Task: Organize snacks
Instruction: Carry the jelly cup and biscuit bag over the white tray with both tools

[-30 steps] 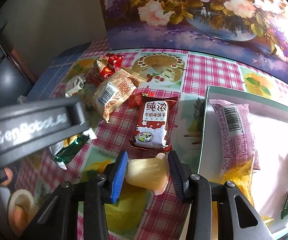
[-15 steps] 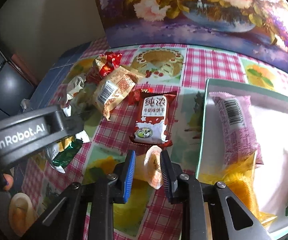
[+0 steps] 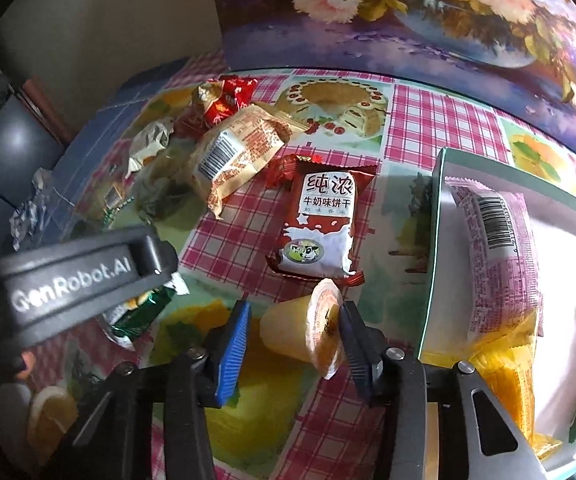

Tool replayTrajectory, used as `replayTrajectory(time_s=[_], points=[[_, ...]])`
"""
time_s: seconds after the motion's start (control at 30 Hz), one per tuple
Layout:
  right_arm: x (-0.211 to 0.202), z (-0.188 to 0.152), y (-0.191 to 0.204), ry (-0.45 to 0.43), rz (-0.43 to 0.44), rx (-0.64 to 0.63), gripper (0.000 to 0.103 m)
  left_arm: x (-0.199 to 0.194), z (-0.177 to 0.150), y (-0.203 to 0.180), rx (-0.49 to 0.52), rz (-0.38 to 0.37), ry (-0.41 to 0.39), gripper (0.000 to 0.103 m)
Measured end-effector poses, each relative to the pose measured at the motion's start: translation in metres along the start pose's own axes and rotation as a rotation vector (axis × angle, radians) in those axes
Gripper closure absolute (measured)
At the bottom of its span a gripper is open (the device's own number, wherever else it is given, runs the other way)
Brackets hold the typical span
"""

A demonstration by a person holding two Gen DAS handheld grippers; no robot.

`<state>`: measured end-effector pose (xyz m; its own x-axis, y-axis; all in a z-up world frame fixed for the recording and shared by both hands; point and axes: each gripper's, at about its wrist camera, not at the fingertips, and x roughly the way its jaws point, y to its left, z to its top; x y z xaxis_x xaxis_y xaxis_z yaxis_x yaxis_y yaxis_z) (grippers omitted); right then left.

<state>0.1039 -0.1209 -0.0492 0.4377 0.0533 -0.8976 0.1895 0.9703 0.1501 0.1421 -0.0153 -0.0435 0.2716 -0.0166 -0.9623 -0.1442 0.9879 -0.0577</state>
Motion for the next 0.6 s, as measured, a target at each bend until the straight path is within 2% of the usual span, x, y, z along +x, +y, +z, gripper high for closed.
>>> replayTrajectory(time_s=[0.37,0.6], points=[[0.014,-0.006,0.011,-0.008,-0.108,-0.082,0.053,0.010,0.003,0.014,-0.052,0.000,0.024,0.028],[0.016,-0.008,0.014,-0.020,-0.133,-0.102,0.055,0.010,0.004,0.013,-0.047,-0.002,0.023,0.028]])
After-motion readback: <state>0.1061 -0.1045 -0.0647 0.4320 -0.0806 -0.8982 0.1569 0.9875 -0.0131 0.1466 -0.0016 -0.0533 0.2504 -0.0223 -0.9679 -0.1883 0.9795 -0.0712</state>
